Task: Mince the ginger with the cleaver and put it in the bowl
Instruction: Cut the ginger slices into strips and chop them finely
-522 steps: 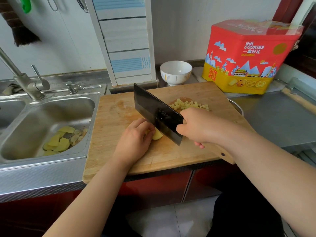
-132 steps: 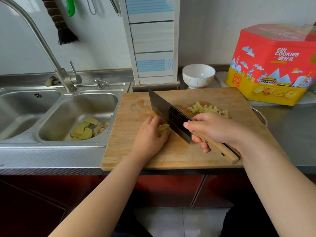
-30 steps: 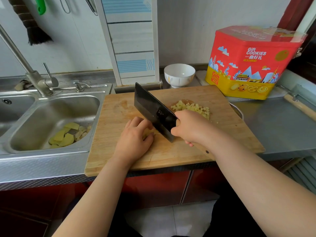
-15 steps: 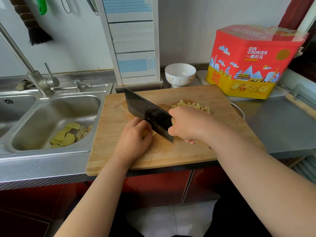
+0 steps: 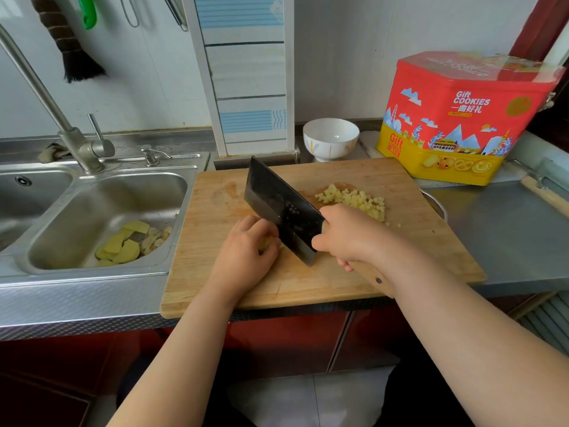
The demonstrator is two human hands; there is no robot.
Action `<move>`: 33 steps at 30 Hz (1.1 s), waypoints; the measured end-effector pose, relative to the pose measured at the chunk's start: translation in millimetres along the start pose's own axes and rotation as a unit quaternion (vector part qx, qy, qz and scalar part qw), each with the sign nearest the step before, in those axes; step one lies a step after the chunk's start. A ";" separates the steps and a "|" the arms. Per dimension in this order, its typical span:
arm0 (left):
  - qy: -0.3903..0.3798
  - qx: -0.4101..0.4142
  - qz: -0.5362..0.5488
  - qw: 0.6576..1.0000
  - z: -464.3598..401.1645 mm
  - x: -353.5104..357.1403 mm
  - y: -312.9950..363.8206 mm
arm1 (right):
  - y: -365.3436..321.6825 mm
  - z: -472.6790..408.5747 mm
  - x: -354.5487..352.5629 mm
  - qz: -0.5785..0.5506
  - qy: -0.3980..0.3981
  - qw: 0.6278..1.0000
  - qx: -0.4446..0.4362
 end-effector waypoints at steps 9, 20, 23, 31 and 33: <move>0.018 -0.005 -0.025 1.000 2.6 -4.4 3.8 | -11.9 15.7 -14.1 0.031 0.037 0.998 -0.050; 0.017 -0.018 -0.015 1.000 2.5 -1.0 -2.5 | -29.5 10.4 -2.9 0.109 0.026 0.992 -0.049; 0.012 -0.016 -0.020 1.000 2.4 -0.4 -3.0 | -31.7 3.4 2.7 0.101 0.010 0.994 -0.037; 0.009 -0.002 -0.031 0.999 3.9 -1.3 0.0 | -24.3 2.3 9.8 0.069 0.010 0.997 -0.026; 0.010 -0.009 -0.032 0.999 4.9 -1.4 -1.0 | -27.8 -0.5 9.4 0.079 0.004 0.997 -0.017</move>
Point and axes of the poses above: each hand's wrist, its own z-axis away from the middle knuckle, its own x-axis out of the palm, y = z × x, the point moved 4 cm from there along -z, towards the middle knuckle, and after that the axes turned 8 degrees about x, right-handed, at the moved point
